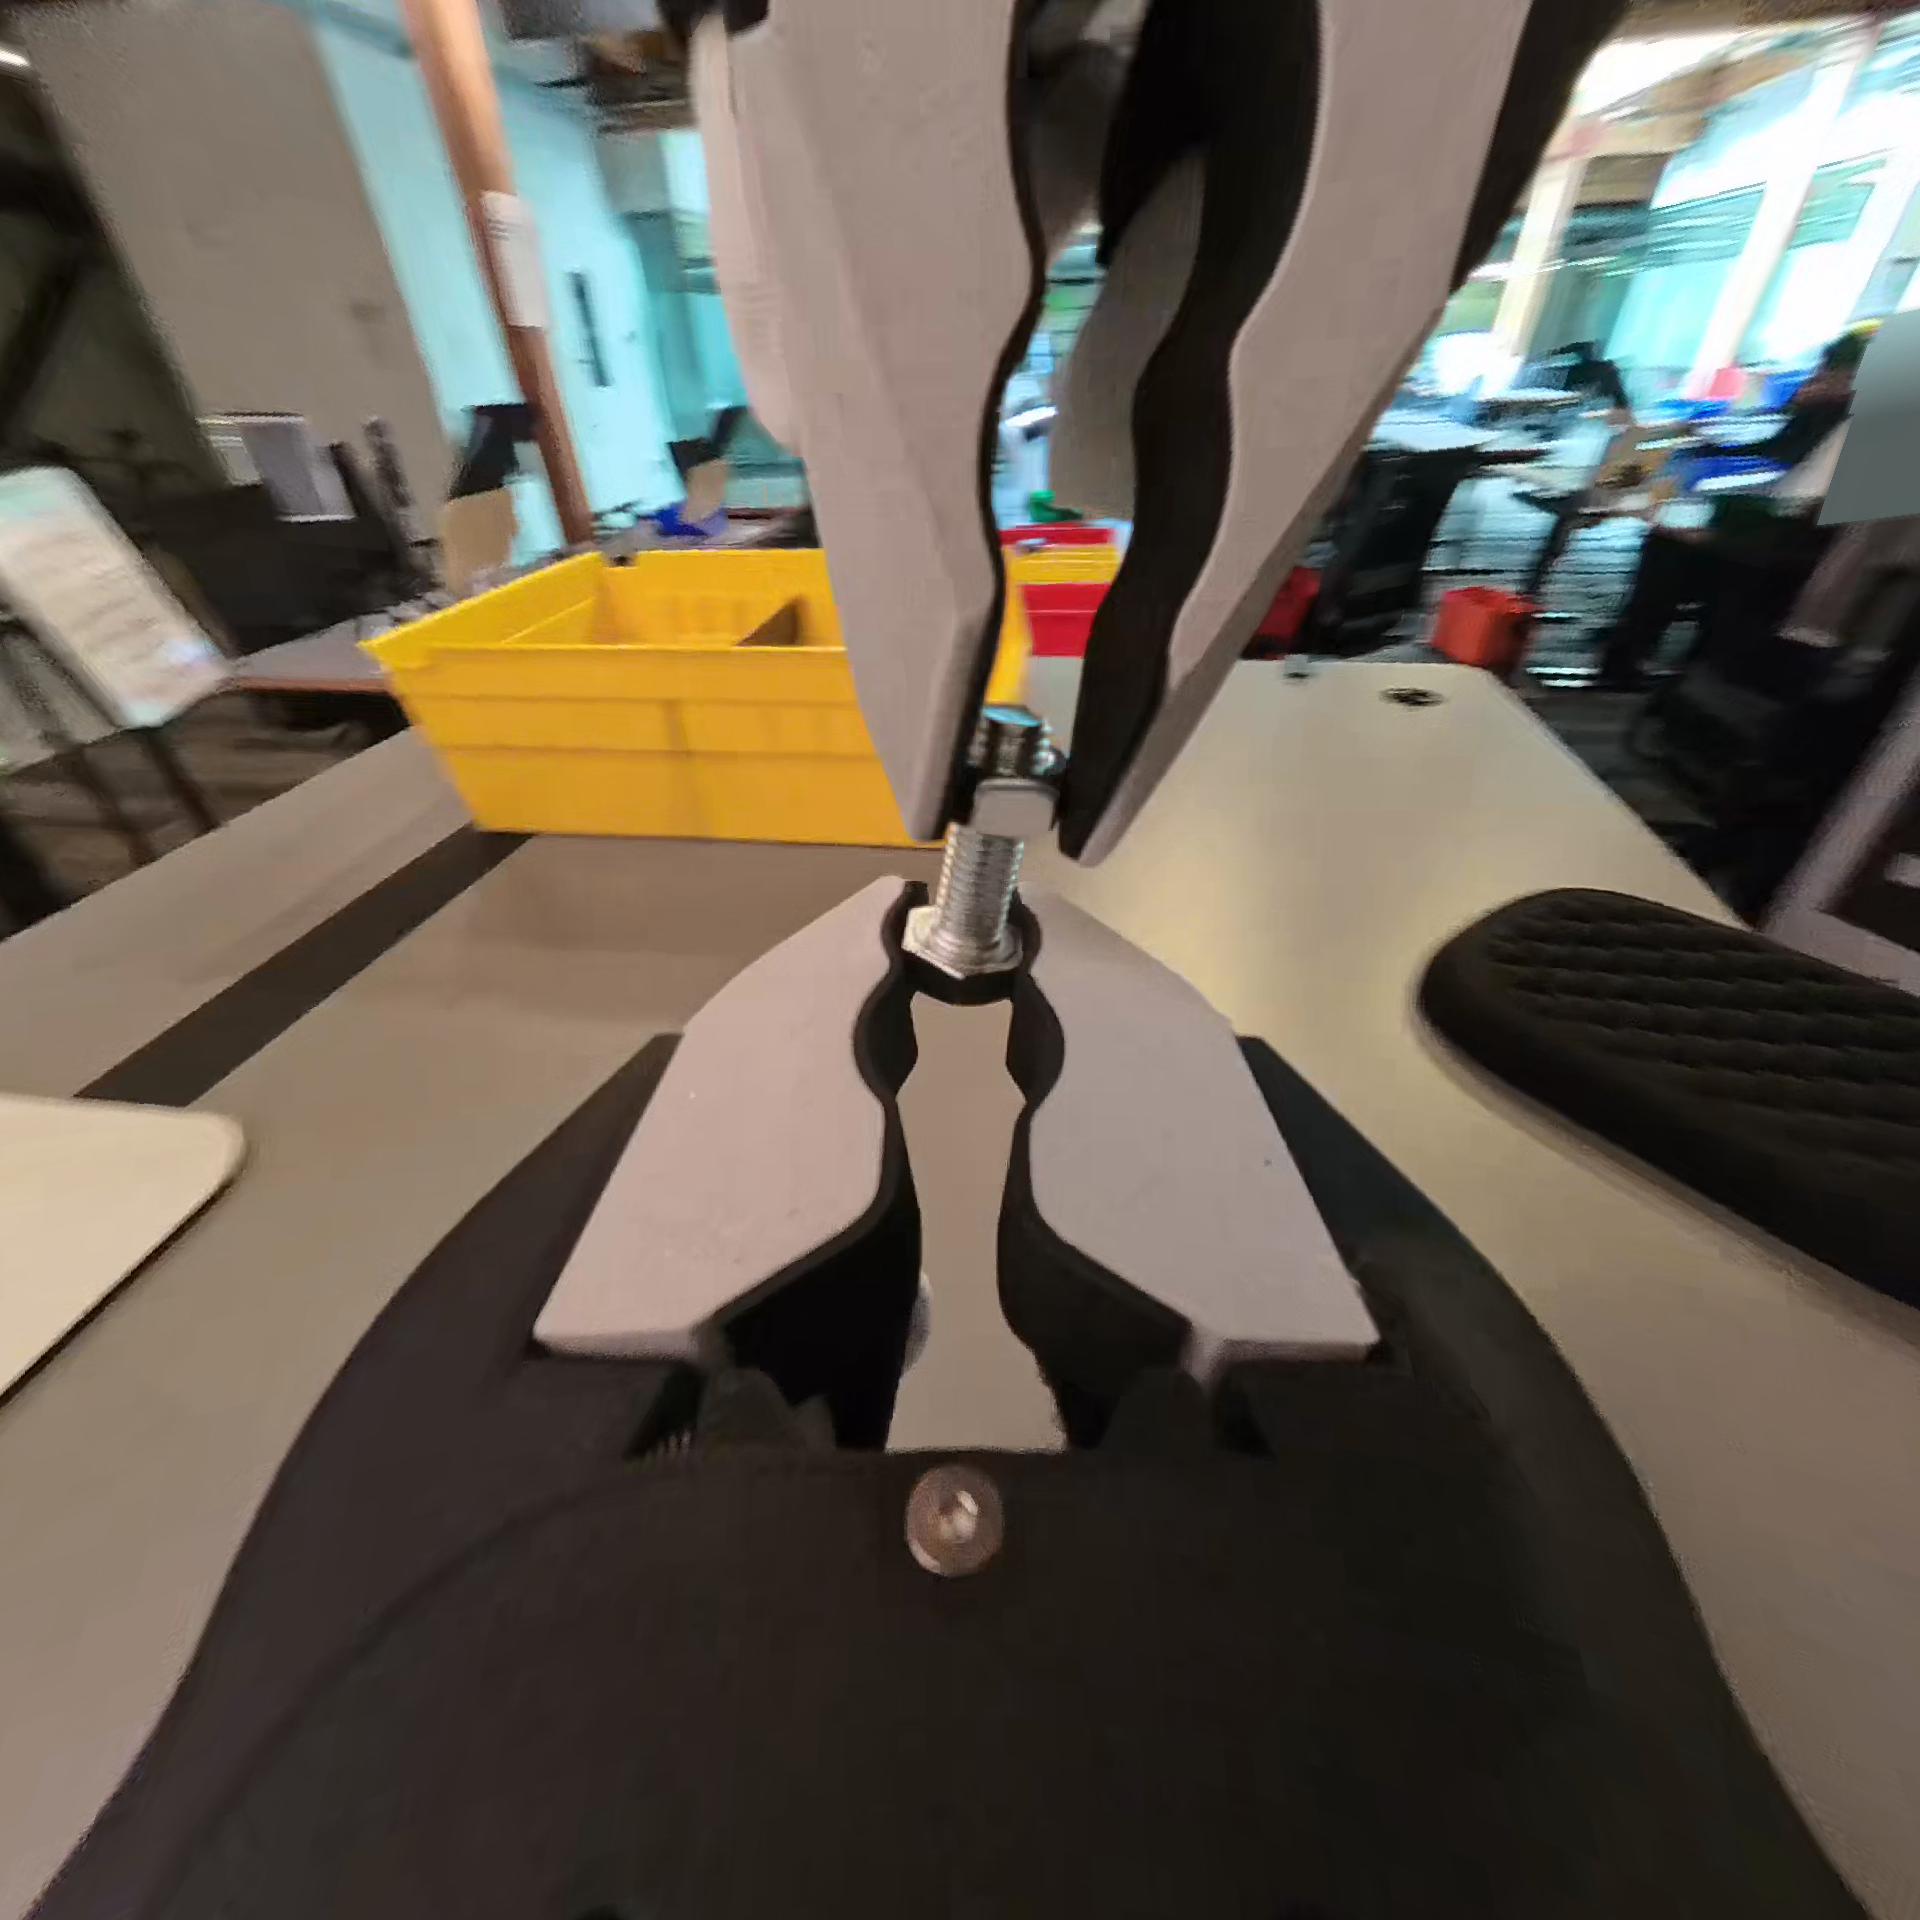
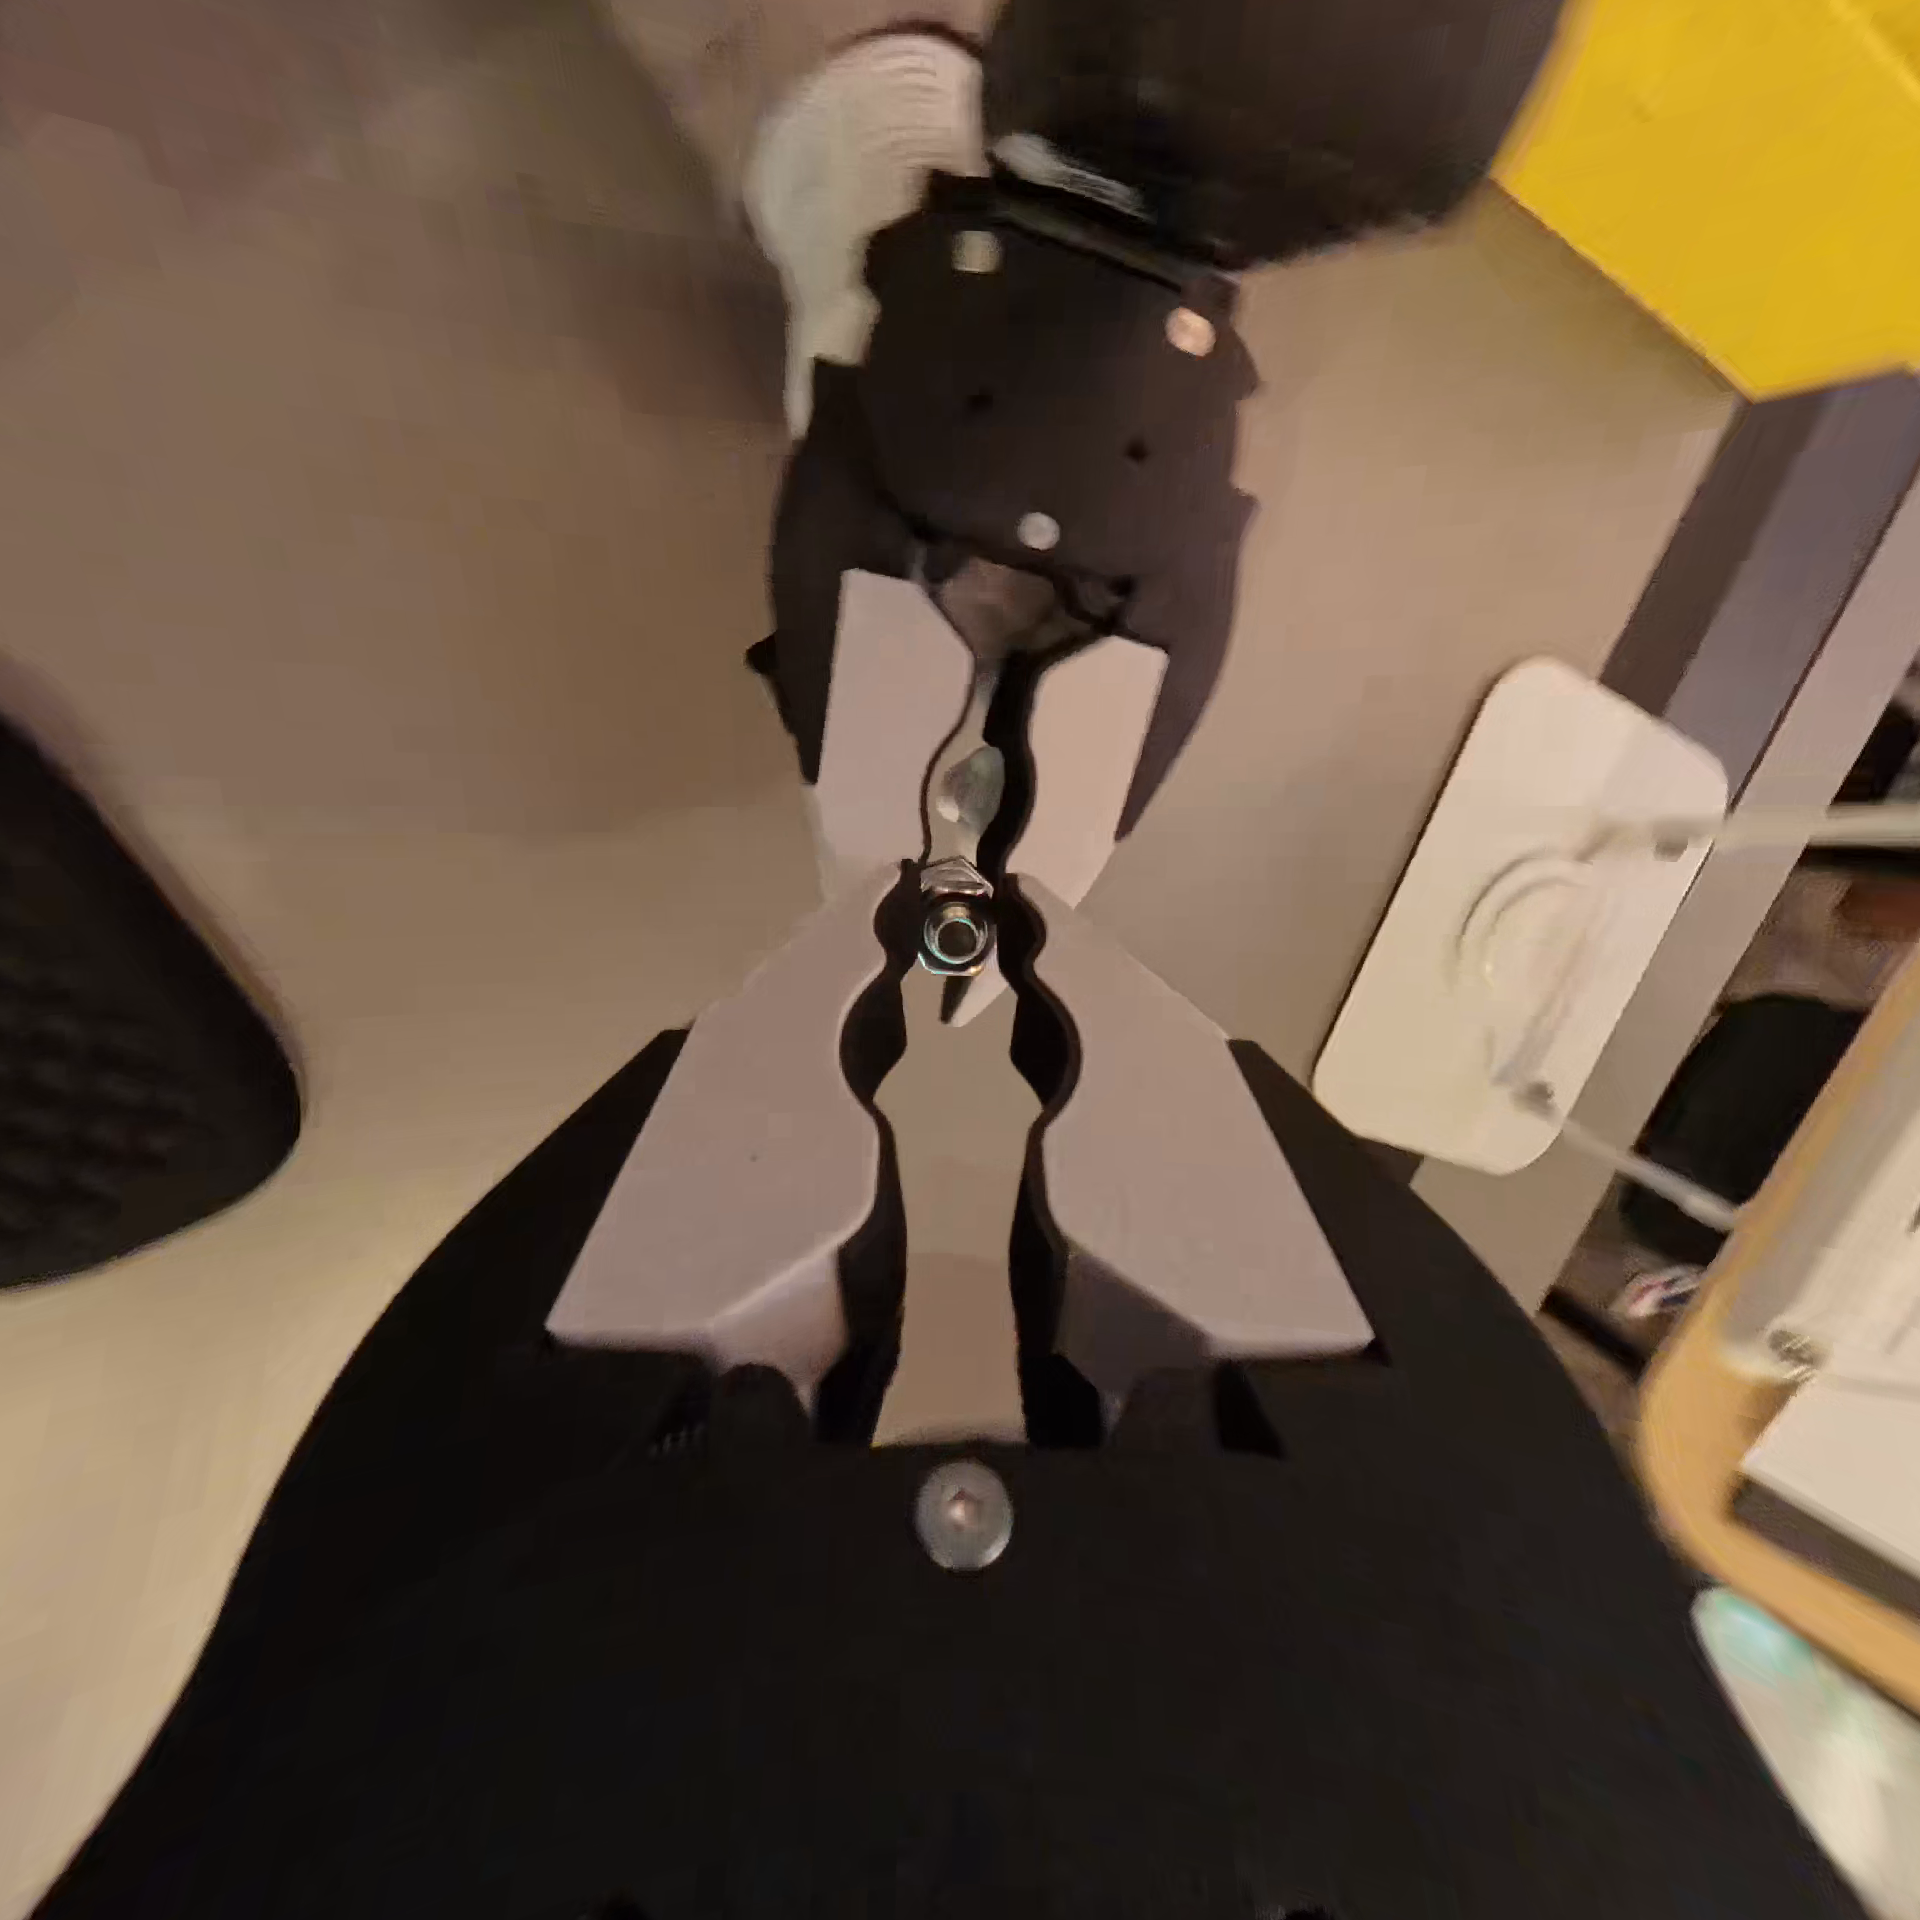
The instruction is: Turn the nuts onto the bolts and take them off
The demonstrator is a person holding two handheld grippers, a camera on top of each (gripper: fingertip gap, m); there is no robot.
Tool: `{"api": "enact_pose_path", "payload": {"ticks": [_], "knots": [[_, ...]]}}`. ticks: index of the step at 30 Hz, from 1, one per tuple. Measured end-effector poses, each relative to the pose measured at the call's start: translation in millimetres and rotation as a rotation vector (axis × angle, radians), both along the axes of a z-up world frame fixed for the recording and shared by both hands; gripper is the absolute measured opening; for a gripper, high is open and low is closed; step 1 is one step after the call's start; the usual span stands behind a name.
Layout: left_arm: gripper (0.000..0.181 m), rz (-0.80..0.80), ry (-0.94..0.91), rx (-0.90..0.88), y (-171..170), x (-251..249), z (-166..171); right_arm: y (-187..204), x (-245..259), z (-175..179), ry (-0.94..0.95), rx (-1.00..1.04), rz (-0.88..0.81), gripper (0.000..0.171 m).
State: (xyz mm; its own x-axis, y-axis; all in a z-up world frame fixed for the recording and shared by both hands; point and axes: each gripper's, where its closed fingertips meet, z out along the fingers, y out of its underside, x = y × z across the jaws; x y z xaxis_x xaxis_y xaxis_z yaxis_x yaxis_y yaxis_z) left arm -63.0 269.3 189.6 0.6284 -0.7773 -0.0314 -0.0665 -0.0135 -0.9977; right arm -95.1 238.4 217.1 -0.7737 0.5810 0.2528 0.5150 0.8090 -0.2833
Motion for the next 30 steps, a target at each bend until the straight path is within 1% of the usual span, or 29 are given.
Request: {"api": "enact_pose_path", "payload": {"ticks": [2, 3, 5, 9, 12, 14, 15, 17, 20, 22, 24, 25, 27, 28, 30], "knots": [[0.013, -0.180, -0.034, -0.008, -23, 10, 6, -18, 7, 5, -0.037, 0.036, 0.156, 0.012], [0.014, -0.241, -0.041, -0.008, -32, 13, 9, -26, 8, 7, -0.038, 0.060, 0.228, 0.012], [0.013, -0.413, -0.048, -0.048, -56, 20, 11, -44, 15, 10, -0.054, 0.128, 0.392, 0.012], [0.014, -0.672, -0.093, -0.133, -94, 26, 10, -69, 26, 8, -0.048, 0.347, 0.706, 0.011], [0.013, -0.754, -0.076, -0.155, -108, 30, 6, -80, 31, 4, -0.051, 0.471, 0.861, 0.011], [0.013, -0.711, -0.055, -0.148, -101, 32, 1, -77, 33, 1, -0.077, 0.490, 0.845, 0.011], [0.013, -0.682, -0.056, -0.138, -96, 31, 1, -73, 31, 0, -0.076, 0.474, 0.794, 0.011], [0.014, -0.575, -0.073, -0.090, -80, 27, 8, -67, 20, 2, -0.033, 0.382, 0.585, 0.025], [0.014, -0.372, -0.096, -0.028, -49, 17, 13, -38, -1, 11, 0.028, 0.222, 0.144, 0.033], [0.014, -0.252, -0.058, -0.001, -33, 12, 9, -22, -5, 14, 0.045, 0.038, -0.141, 0.041], [0.014, -0.139, -0.073, 0.024, -19, 7, 12, -8, -5, 15, 0.055, -0.142, -0.401, 0.042], [0.014, -0.116, -0.099, 0.014, -15, 7, 14, 0, -4, 13, 0.053, -0.208, -0.515, 0.041], [0.014, -0.044, -0.055, 0.026, -7, 5, 8, 10, 3, 4, 0.029, -0.332, -0.701, 0.042], [0.014, -0.025, -0.029, 0.026, -4, 4, 4, 13, 6, -2, 0.016, -0.376, -0.762, 0.042], [0.014, 0.009, -0.025, 0.037, -1, 3, 4, 15, 10, -12, 0.005, -0.425, -0.831, 0.043]]}}
